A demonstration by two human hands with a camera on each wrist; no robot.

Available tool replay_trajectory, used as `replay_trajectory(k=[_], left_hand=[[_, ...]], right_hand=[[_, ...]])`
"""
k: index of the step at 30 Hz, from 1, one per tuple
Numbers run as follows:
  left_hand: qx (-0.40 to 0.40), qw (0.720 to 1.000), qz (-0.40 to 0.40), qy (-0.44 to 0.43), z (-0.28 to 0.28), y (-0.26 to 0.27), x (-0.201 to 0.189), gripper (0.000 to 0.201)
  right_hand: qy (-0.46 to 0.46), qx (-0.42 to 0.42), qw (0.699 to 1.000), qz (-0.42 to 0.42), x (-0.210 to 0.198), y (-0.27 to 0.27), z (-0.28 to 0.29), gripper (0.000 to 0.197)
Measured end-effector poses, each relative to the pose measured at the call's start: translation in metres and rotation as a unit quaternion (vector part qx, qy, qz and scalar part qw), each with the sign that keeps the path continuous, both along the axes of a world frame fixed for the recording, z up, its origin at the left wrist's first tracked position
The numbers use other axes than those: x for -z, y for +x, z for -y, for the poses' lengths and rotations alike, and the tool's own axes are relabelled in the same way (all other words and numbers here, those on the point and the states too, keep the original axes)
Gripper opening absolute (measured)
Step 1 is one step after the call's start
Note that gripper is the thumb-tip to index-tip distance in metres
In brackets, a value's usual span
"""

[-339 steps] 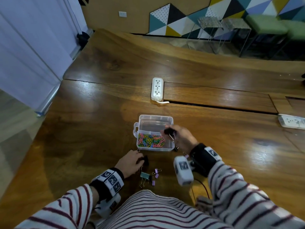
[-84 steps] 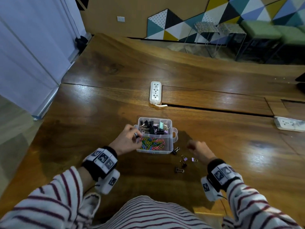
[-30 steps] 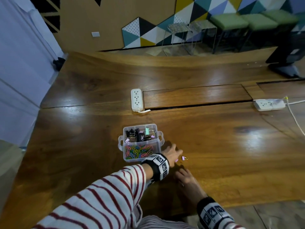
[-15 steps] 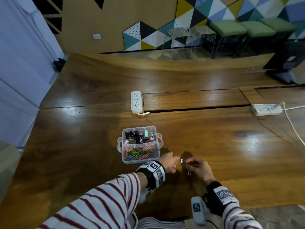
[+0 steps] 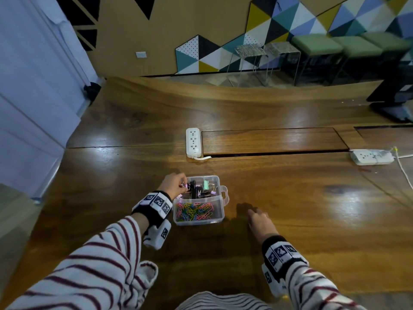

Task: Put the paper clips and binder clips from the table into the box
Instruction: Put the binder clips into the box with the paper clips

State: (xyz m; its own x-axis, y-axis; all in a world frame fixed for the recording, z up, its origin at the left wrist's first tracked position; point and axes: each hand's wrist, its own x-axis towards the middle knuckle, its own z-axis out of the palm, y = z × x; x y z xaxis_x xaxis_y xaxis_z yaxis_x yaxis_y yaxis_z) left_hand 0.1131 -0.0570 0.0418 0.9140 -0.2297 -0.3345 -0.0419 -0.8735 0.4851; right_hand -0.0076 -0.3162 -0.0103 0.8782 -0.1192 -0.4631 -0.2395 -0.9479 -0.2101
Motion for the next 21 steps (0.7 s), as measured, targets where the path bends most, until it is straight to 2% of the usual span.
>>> replay_trajectory(k=[3, 6, 10, 11, 14, 18, 21], left_hand=[[0.016, 0.999, 0.006, 0.032, 0.004, 0.006, 0.012, 0.017], [0.028, 0.999, 0.005, 0.043, 0.009, 0.008, 0.019, 0.018], [0.035, 0.999, 0.009, 0.037, 0.011, 0.006, 0.027, 0.019], [0.035, 0.999, 0.009, 0.036, 0.01, 0.006, 0.028, 0.019], [0.041, 0.998, 0.01, 0.041, 0.01, 0.004, 0.03, 0.019], [0.037, 0.998, 0.023, 0.048, 0.011, 0.004, 0.031, 0.019], [0.037, 0.997, 0.03, 0.053, 0.011, 0.004, 0.03, 0.02]], right_hand=[[-0.006, -0.004, 1.0, -0.01, -0.002, 0.004, 0.0, 0.048], [0.006, -0.018, 1.0, -0.001, -0.001, 0.002, 0.004, 0.047], [0.021, -0.039, 0.999, 0.031, 0.002, -0.008, 0.009, 0.024], [0.018, -0.046, 0.998, 0.04, 0.002, -0.01, 0.009, 0.024], [0.01, -0.068, 0.997, 0.045, 0.001, -0.013, 0.008, 0.037], [0.01, -0.123, 0.992, 0.009, -0.006, -0.012, 0.002, 0.057], [-0.011, -0.182, 0.983, -0.001, -0.006, -0.014, -0.007, 0.056]])
